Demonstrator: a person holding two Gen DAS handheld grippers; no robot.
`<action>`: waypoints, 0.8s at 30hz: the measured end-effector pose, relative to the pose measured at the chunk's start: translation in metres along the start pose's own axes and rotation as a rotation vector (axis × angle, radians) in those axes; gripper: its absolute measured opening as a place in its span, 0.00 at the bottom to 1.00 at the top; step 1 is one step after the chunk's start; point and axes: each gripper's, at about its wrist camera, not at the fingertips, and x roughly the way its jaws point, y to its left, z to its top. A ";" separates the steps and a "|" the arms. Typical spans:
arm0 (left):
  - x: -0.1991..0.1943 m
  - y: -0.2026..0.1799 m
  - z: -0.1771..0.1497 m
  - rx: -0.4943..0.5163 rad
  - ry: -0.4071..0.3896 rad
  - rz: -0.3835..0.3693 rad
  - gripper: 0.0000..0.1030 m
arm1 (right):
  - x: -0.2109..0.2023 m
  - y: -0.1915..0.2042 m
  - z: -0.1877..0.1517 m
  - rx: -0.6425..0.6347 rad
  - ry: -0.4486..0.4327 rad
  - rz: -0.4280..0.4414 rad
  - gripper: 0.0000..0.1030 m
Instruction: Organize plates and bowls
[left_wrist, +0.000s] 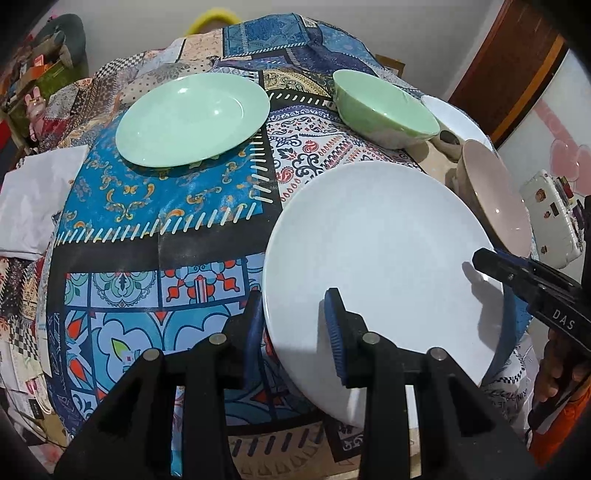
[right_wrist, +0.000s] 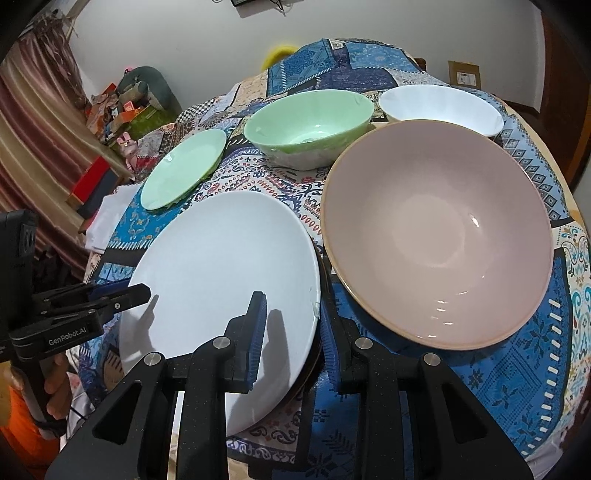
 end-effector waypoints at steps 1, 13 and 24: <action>0.000 0.000 0.000 0.000 -0.002 0.001 0.32 | 0.000 0.001 0.000 -0.004 -0.002 -0.004 0.25; -0.005 0.003 0.000 -0.009 -0.016 -0.019 0.32 | -0.003 0.004 0.002 -0.031 -0.016 -0.051 0.29; -0.053 0.011 0.005 -0.002 -0.136 0.004 0.38 | -0.025 0.036 0.019 -0.097 -0.095 -0.024 0.34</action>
